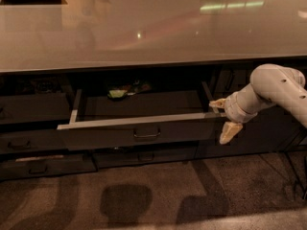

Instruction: Open top drawer

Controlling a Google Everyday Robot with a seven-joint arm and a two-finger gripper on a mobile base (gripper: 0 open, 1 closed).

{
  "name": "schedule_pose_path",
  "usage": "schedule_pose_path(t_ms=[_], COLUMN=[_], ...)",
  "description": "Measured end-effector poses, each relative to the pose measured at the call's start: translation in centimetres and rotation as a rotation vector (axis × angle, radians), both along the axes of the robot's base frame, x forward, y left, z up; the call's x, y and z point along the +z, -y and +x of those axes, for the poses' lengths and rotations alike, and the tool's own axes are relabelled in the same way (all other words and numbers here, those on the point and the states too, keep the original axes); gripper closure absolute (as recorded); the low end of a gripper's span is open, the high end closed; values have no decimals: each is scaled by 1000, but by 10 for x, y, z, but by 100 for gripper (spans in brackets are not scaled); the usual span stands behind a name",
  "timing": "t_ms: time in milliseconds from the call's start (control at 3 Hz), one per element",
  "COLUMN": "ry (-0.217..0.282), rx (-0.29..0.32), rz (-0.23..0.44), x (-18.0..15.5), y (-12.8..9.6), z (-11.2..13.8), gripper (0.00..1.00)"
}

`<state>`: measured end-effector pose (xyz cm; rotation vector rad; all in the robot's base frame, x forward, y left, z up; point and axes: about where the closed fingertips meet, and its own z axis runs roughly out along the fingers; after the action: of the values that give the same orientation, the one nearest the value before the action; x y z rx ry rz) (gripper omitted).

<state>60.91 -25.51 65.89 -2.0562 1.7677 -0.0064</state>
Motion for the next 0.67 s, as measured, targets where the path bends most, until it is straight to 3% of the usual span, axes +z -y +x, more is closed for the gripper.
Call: schedule_pose_path(t_ms=[667], ry=[-5], rx=[3], rz=[-2], x=[0], y=[-1], z=[0], gripper=[63])
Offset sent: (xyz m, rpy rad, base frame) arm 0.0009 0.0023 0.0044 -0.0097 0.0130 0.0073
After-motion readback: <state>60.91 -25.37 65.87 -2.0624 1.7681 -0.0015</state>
